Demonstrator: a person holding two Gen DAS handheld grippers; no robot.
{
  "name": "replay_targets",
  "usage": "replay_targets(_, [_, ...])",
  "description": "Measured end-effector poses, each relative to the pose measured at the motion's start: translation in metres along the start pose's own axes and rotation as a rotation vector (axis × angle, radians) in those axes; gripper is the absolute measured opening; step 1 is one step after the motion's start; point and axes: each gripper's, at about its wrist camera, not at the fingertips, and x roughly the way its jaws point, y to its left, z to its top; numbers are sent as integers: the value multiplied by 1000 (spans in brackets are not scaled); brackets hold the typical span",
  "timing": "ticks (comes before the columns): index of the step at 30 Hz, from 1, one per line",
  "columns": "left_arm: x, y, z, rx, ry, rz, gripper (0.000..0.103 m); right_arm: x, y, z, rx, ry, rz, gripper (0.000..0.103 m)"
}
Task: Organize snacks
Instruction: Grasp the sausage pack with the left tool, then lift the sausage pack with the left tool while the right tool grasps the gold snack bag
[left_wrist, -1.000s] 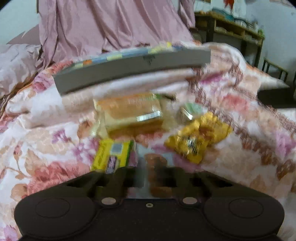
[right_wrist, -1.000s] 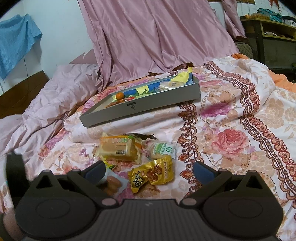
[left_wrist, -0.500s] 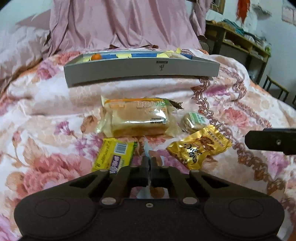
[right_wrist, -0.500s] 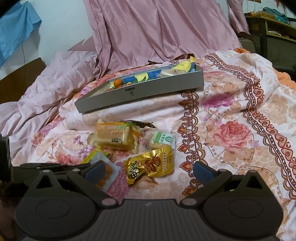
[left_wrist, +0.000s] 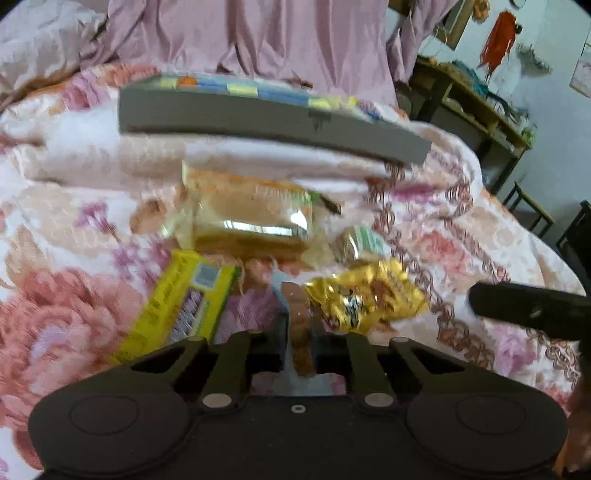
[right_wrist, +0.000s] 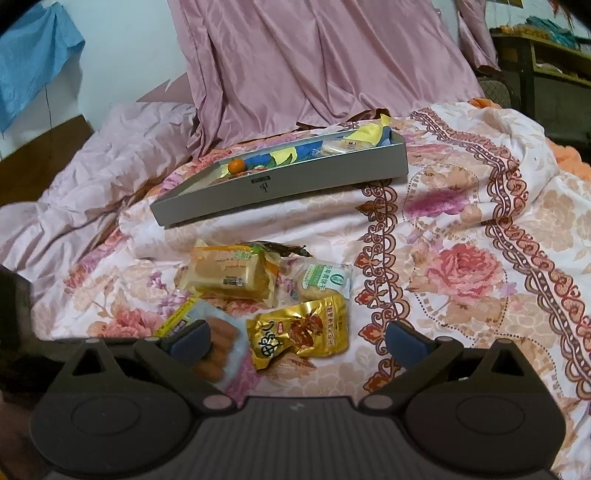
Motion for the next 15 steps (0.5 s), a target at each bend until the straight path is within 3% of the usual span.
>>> replay_targets(6, [-33, 5, 17, 19, -126, 38, 12, 34, 6, 5, -52, 51, -49, 103])
replay_targets(15, [-44, 12, 22, 9, -149, 54, 12, 100, 16, -7, -128, 153, -113, 103])
